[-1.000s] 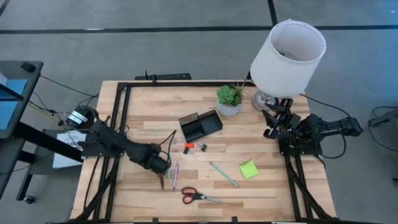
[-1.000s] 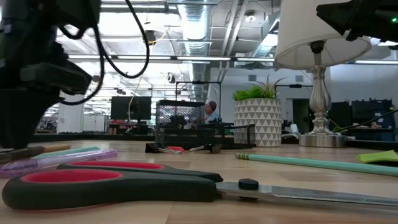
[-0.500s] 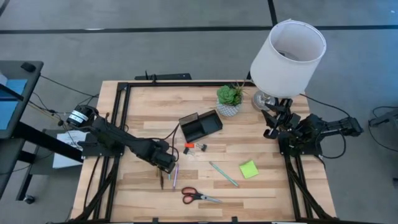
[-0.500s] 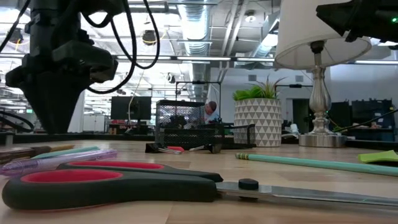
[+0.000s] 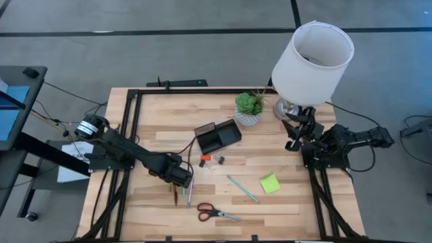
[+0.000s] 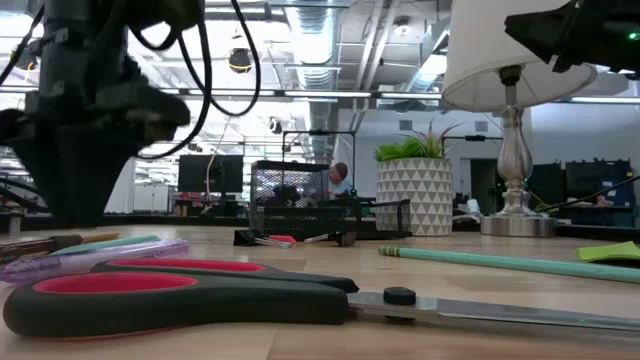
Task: Pick and place office supplies into organizer
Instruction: Put the brown pen into the black desk organizer
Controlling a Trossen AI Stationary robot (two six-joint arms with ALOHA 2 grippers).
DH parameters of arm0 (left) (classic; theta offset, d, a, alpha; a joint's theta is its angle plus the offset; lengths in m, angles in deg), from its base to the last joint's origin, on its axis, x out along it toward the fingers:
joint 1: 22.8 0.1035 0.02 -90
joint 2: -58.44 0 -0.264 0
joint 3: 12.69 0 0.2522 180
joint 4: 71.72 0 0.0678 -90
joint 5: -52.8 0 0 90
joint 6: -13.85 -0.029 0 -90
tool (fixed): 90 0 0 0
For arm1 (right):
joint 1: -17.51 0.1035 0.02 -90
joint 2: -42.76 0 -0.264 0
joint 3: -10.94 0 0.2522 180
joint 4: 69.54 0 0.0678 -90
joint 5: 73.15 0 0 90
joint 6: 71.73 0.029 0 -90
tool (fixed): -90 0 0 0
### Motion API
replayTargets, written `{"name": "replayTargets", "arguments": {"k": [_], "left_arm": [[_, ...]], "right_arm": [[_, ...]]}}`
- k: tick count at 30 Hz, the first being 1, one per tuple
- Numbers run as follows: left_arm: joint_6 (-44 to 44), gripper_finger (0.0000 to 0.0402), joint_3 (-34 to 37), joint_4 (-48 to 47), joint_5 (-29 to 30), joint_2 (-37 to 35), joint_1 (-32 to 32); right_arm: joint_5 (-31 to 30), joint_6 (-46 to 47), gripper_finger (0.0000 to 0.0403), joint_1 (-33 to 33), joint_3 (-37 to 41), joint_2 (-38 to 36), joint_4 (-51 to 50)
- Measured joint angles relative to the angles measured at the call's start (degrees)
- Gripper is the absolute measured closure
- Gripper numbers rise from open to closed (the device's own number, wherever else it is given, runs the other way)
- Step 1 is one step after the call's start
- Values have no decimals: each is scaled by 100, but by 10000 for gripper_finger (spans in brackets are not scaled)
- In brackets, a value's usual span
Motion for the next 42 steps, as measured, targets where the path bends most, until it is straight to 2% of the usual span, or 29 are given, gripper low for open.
{"name": "replayTargets", "arguments": {"k": [7, 12, 16, 23, 27, 33, 39, 40, 42], "left_arm": [[69, 280, 3, -62, -127, 202, -38], [108, 280, 7, -68, 96, 200, -38], [268, 280, 285, 243, 210, 170, -30], [385, 281, 553, 567, -28, 146, -41], [-35, 307, 472, 489, -60, 177, -38], [-771, 385, 456, 478, 81, 183, -49], [-1936, 388, 254, 406, 537, 189, 71], [-2163, 391, 162, 351, 730, 212, 112], [-2603, 391, -129, 363, 1514, 238, 255]], "right_arm": [[-2, 96, 271, -1, 2, -2, -113], [-4, 188, 271, -1, 2, -1, -132], [-5, 190, 271, -2, 2, 0, -130], [-14, 190, 271, -2, 1, -1, -125], [-17, 188, 271, -1, 2, 0, -123], [-18, 188, 271, -2, 2, -1, -123], [-13, 186, 271, 0, 2, 0, -118], [-13, 186, 271, 0, 2, -2, -116], [-11, 184, 271, -4, 2, 0, -116]]}}
